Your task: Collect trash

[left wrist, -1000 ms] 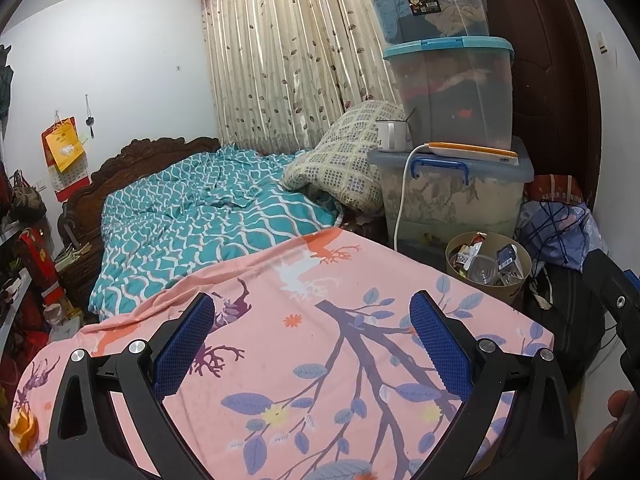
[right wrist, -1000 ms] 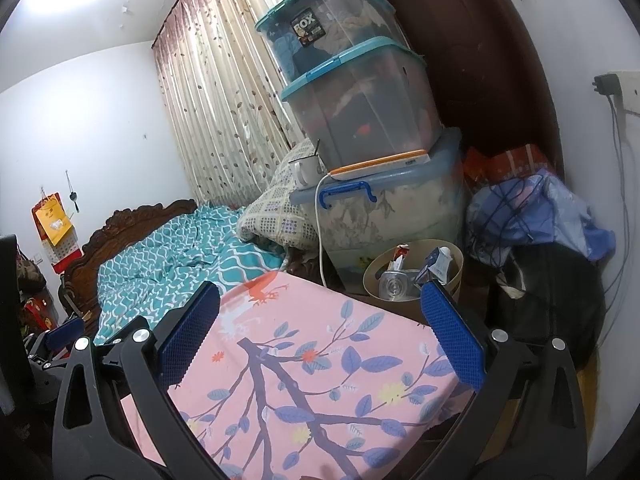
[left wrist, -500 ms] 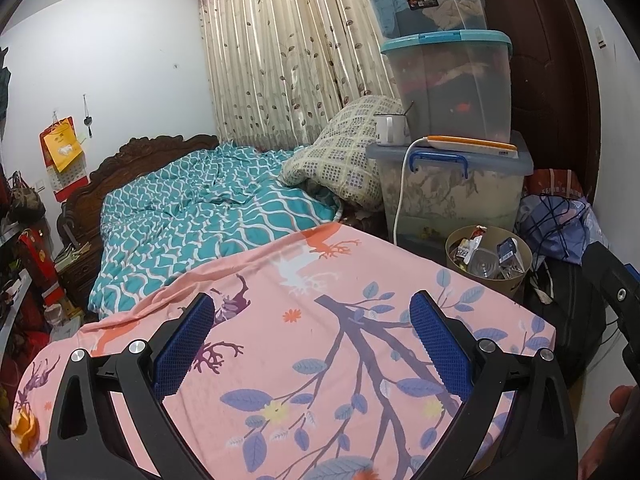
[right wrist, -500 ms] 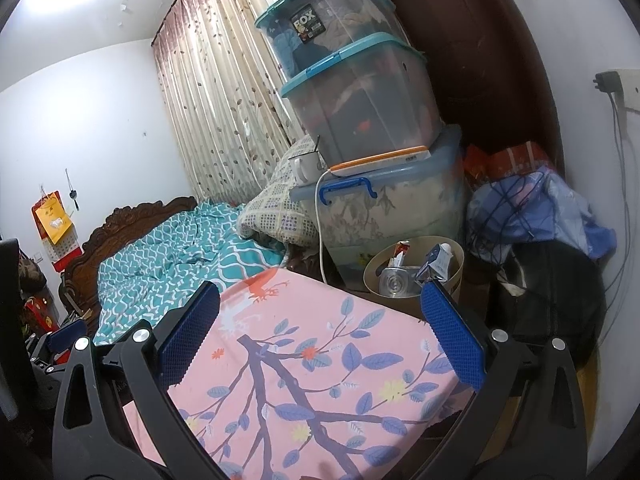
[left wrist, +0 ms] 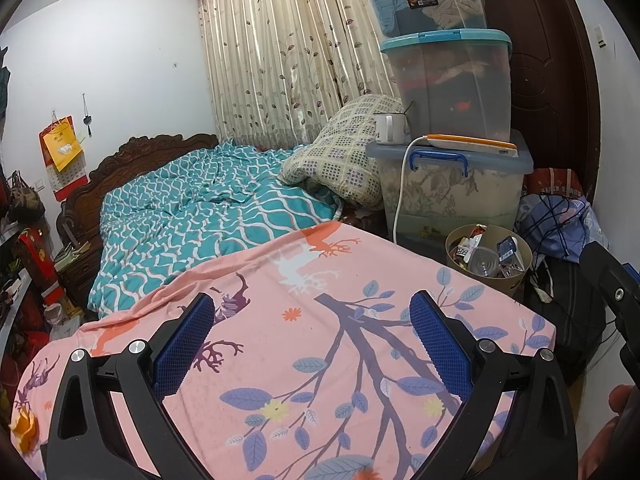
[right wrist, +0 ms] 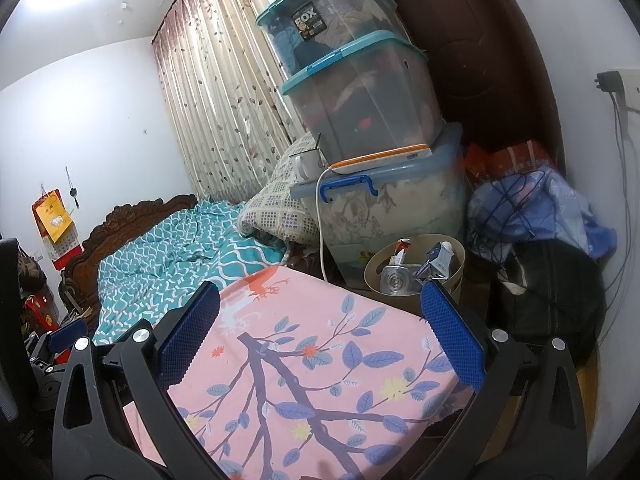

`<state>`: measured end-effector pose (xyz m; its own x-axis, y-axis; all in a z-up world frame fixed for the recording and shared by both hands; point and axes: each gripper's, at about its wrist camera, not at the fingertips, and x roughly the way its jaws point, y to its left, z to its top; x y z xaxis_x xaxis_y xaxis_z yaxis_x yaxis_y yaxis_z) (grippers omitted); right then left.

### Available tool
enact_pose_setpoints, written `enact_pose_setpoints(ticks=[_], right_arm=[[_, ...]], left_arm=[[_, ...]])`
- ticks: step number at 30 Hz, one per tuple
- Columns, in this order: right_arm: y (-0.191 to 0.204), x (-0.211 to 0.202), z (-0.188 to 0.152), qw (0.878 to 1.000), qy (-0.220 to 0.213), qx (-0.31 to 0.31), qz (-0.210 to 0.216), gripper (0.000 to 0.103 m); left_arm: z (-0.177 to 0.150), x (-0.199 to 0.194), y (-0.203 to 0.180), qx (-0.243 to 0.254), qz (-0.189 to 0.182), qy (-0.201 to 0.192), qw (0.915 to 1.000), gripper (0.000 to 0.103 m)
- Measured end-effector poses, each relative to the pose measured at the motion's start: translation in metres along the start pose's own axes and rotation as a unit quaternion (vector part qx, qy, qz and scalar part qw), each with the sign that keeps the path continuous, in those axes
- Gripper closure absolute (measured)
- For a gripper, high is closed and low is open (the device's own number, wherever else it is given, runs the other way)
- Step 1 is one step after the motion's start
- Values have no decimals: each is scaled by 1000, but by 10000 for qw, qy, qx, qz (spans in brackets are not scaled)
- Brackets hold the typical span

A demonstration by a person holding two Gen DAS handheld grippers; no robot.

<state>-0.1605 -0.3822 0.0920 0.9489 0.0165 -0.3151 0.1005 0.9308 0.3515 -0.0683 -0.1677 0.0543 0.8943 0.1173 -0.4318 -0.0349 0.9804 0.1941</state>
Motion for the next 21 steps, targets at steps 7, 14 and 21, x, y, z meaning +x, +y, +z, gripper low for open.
enact_pose_setpoints(ticks=[7, 14, 21], right_arm=[[0, 0, 1, 10000, -2, 0, -1, 3], [1, 0, 1, 10000, 2, -3, -2, 3], [1, 0, 1, 10000, 8, 1, -1, 3]], left_arm=[[-2, 0, 0, 5, -3, 0, 10000, 9], [-2, 1, -1, 14, -4, 7, 10000, 9], [-7, 1, -2, 42, -19, 11, 10000, 9]])
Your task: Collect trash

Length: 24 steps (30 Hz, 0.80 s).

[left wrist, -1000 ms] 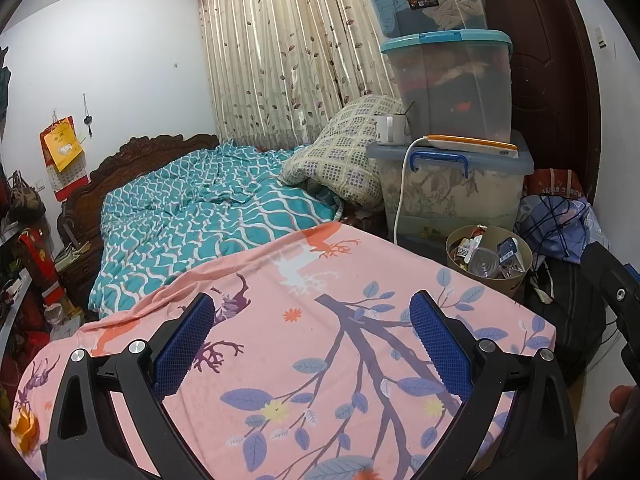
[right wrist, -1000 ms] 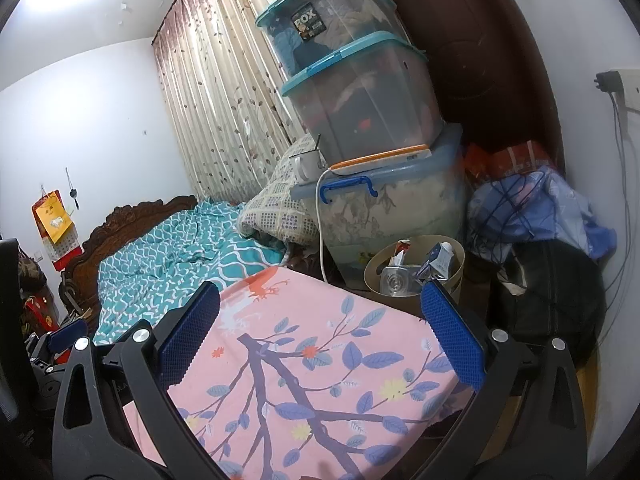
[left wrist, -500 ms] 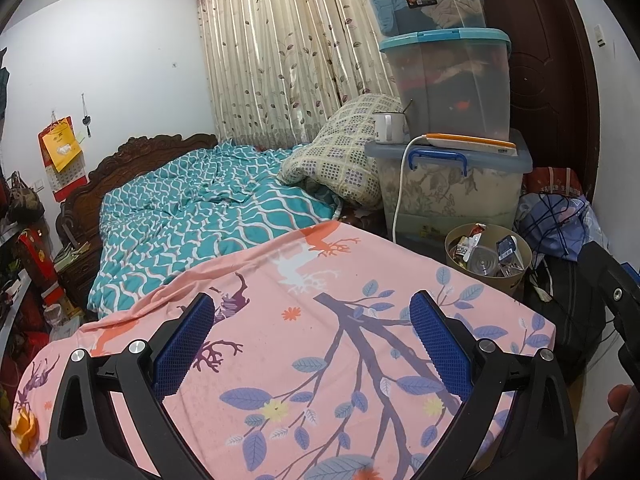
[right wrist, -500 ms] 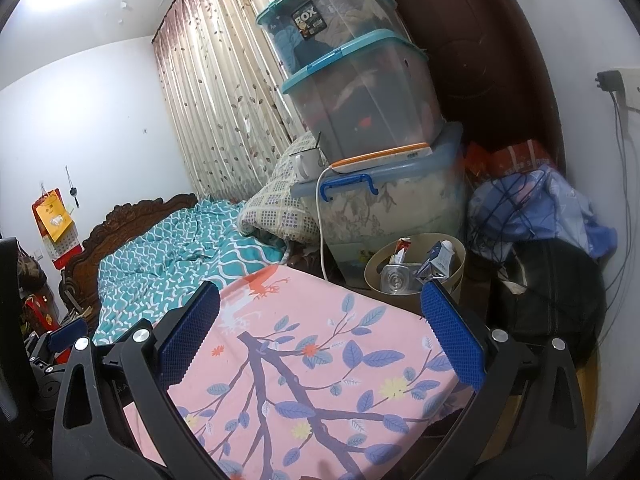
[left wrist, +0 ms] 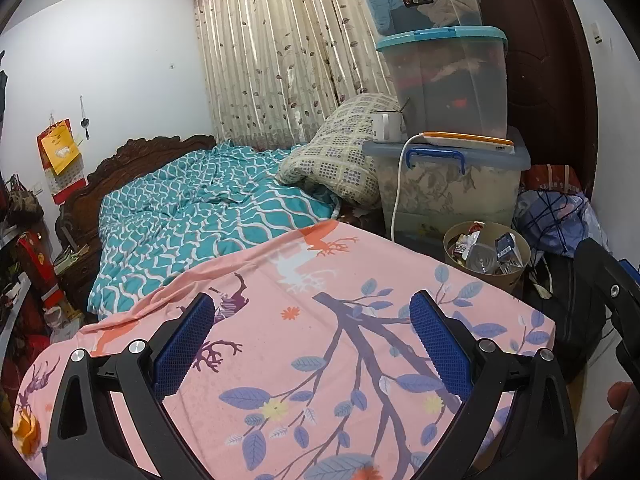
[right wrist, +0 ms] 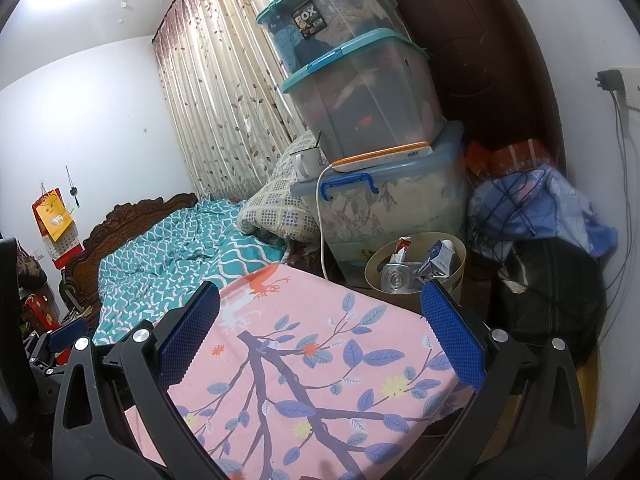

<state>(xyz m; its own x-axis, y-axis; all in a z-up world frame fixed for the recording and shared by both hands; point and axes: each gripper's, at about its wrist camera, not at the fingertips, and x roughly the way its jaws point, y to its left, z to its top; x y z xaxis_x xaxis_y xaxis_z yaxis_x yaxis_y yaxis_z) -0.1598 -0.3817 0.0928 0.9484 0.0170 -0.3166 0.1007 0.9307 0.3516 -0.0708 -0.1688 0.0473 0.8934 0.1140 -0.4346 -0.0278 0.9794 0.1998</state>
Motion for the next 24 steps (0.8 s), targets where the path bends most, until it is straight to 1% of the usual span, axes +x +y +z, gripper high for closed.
enact_pose_setpoints(ticks=[5, 16, 24], right_arm=[[0, 0, -1, 10000, 0, -1, 0, 3], [1, 0, -1, 10000, 13, 1, 2, 3], [1, 0, 0, 10000, 12, -4, 2, 3]], left_arm=[[-6, -1, 2, 27, -48, 30, 10000, 9], [-2, 1, 0, 50, -54, 35, 10000, 9], [-7, 0, 1, 128, -107, 63, 9998, 9]])
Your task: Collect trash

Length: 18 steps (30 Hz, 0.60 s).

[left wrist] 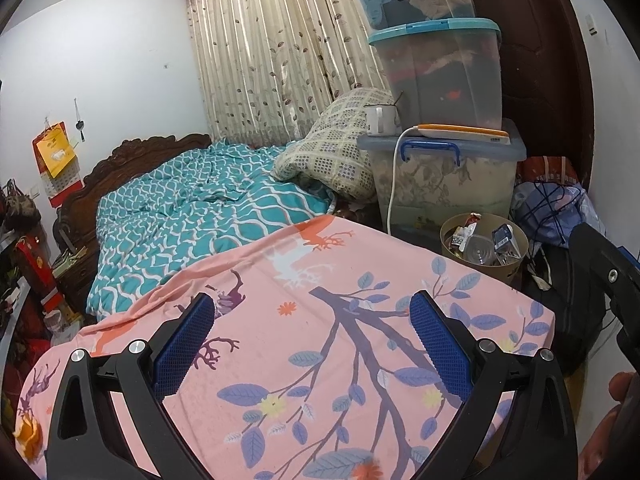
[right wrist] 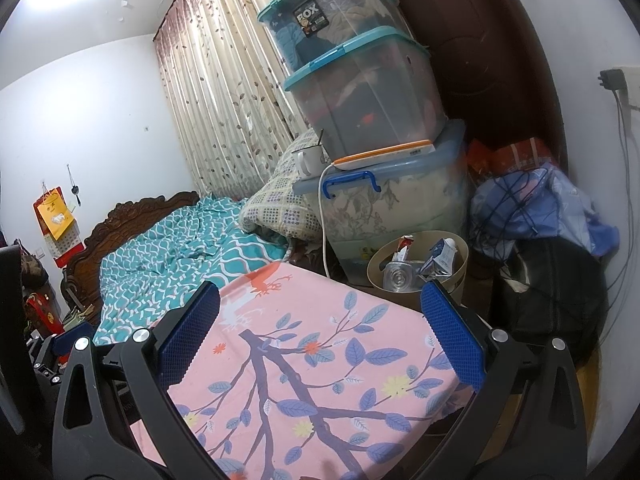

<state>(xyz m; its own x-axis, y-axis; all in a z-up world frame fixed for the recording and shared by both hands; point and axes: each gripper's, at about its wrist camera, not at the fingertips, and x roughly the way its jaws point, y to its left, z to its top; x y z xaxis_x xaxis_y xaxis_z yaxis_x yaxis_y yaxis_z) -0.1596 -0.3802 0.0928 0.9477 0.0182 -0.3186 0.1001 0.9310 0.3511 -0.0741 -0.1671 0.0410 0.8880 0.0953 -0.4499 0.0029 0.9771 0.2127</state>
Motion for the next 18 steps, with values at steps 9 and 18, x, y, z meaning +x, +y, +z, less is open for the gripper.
enact_pose_setpoints(ticks=[9, 18], right_arm=[[1, 0, -1, 10000, 10, 1, 0, 3], [1, 0, -1, 10000, 19, 5, -2, 3]], left_arm=[[-1, 3, 0, 86, -60, 52, 9999, 9], [-5, 6, 4, 146, -127, 159, 9997, 9]])
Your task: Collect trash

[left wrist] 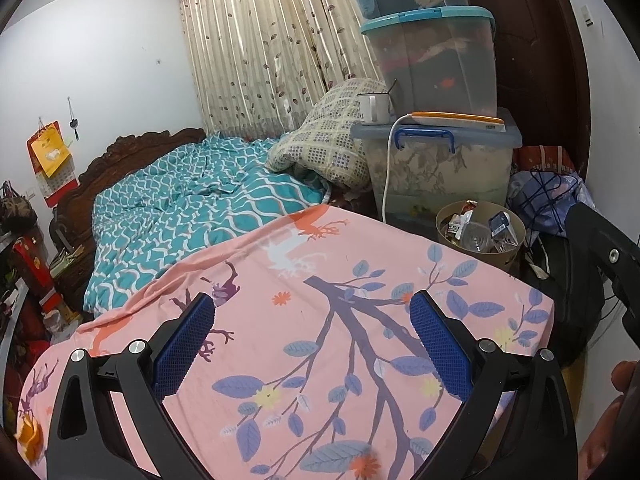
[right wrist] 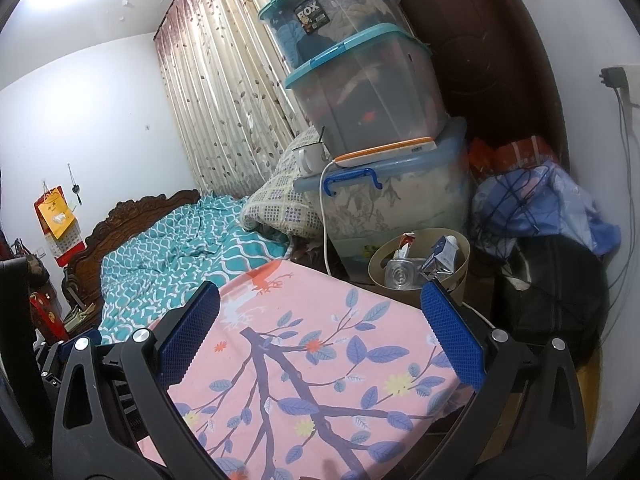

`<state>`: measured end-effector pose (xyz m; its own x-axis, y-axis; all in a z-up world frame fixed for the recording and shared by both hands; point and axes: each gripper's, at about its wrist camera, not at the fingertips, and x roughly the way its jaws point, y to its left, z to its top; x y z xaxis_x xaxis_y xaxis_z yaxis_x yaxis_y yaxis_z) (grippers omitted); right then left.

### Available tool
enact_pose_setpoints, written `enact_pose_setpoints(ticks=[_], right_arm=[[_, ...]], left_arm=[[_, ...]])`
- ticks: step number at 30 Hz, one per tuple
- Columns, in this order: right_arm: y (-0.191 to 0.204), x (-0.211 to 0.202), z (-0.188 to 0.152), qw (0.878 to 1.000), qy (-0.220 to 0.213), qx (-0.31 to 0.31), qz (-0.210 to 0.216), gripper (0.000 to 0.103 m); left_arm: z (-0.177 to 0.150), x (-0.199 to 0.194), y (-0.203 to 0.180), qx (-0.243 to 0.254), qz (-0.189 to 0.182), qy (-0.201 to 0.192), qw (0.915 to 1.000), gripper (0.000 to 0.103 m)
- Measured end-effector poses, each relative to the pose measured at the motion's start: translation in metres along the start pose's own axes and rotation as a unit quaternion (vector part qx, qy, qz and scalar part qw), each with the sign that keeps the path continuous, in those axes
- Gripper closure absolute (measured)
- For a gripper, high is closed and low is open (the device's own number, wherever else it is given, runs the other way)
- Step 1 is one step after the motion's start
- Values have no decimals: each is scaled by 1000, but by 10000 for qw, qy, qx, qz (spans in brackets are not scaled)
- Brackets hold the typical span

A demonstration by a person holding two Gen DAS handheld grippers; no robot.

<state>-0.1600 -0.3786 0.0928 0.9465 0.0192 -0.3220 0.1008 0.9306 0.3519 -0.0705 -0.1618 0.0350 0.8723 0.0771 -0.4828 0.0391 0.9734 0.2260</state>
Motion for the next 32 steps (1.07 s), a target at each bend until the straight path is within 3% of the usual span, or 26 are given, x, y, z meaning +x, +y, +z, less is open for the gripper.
enact_pose_setpoints(ticks=[32], right_arm=[[6, 1, -11, 9999, 142, -16, -21, 3]], left_arm=[[-9, 12, 5, 89, -299, 299, 9991, 9]])
